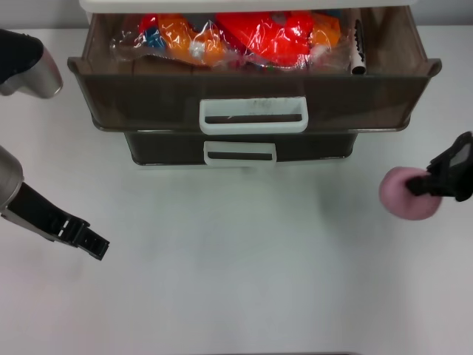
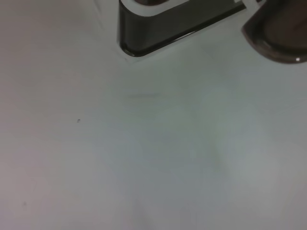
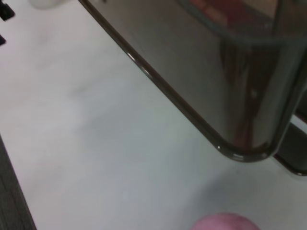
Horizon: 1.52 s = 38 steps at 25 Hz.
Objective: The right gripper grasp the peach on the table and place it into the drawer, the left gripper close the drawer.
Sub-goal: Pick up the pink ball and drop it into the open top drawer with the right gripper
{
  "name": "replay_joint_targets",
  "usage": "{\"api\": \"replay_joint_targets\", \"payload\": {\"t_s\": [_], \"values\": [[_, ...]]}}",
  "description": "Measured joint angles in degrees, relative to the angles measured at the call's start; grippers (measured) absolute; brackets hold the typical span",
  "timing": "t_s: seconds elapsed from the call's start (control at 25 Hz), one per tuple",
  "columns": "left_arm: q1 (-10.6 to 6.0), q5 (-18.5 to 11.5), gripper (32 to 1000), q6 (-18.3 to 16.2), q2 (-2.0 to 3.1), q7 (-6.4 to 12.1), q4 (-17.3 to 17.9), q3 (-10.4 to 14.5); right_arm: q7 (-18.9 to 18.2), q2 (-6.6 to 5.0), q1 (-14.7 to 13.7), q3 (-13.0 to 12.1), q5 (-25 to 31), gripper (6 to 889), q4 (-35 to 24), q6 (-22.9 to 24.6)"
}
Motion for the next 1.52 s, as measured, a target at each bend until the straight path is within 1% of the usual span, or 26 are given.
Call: {"api": "replay_joint_targets", "payload": {"t_s": [0.08, 0.12, 0.24, 0.28, 0.4, 0.44, 0.52, 0.56, 0.6, 0.68, 0.76, 0.84, 0.96, 1.08, 1.2, 1.28, 1.4, 1.52], "values": [[0.12, 0.1, 850, 0.1, 0.00, -0.05, 0.0, 0.0, 1.4, -0.24, -0.3, 0.4, 0.0, 40, -3.7, 3.0], [0.13, 0.2, 850, 0.1, 0.00, -0.06, 0.0, 0.0, 2.6, -0.68, -0.4, -0.2, 0.1, 40, -5.0, 3.6], [0.13, 0.7, 850, 0.4, 0.00, -0.09, 0.1, 0.0, 6.2, -2.09, -0.8, -4.8, 0.5, 40, -6.3, 4.0], [0.15, 0.8, 850, 0.4, 0.00, -0.09, 0.1, 0.0, 7.1, -2.30, -0.8, -5.8, 0.6, 40, -6.8, 4.1], [0.20, 0.8, 850, 0.4, 0.07, -0.11, 0.1, 0.0, 9.2, -2.37, -1.1, -7.9, 1.1, 40, -9.4, 4.5], [0.20, 0.8, 850, 0.5, 0.07, -0.11, 0.1, 0.0, 9.9, -2.36, -1.2, -9.0, 1.9, 40, -10.3, 4.6], [0.21, 0.8, 851, 0.7, 0.08, -0.12, 0.1, 0.0, 12.3, -2.84, -1.5, -12.6, 5.4, 40, -11.6, 4.7], [0.21, 0.8, 851, 0.8, 0.08, -0.13, 0.2, 0.0, 13.6, -3.40, -1.7, -14.7, 7.4, 40, -12.1, 4.8], [0.21, 0.8, 851, 0.9, 0.08, -0.13, 0.2, 0.0, 15.2, -4.21, -2.0, -17.0, 9.7, 40, -12.9, 4.8], [0.13, 0.8, 851, 1.0, 0.08, -0.14, 0.2, 0.0, 18.7, -6.24, -2.7, -21.3, 16.0, 40, -14.8, 4.8], [0.08, 0.8, 851, 1.0, 0.08, -0.14, 0.2, 0.0, 21.8, -8.38, -3.2, -24.8, 22.1, 40, -16.5, 4.8], [0.05, 0.8, 851, 1.0, 0.09, -0.13, 0.2, 0.0, 24.6, -10.29, -3.5, -26.8, 26.8, 40, -17.9, 4.8], [-0.03, 0.8, 851, 1.0, 0.09, -0.11, 0.2, 0.0, 27.9, -12.52, -3.6, -28.2, 32.1, 40, -19.8, 4.8], [-0.05, 0.8, 851, 1.0, 0.09, -0.08, 0.2, 0.0, 31.2, -14.63, -3.6, -29.8, 36.4, 40, -22.9, 4.9], [-0.16, 0.8, 851, 0.9, 0.09, -0.03, 0.2, 0.0, 34.5, -16.81, -3.6, -30.8, 41.0, 40, -26.4, 4.9], [-0.26, 0.8, 851, 0.9, 0.09, -0.02, 0.2, 0.0, 36.5, -18.11, -3.3, -31.1, 43.1, 40, -28.1, 4.9], [-0.31, 0.8, 851, 0.9, 0.09, 0.03, 0.2, 0.0, 38.2, -19.13, -2.0, -30.7, 43.8, 40, -29.1, 4.9], [-0.36, 0.8, 851, 0.9, 0.09, 0.06, 0.2, 0.0, 38.6, -19.96, 0.3, -29.8, 44.6, 40, -28.6, 4.9]]}}
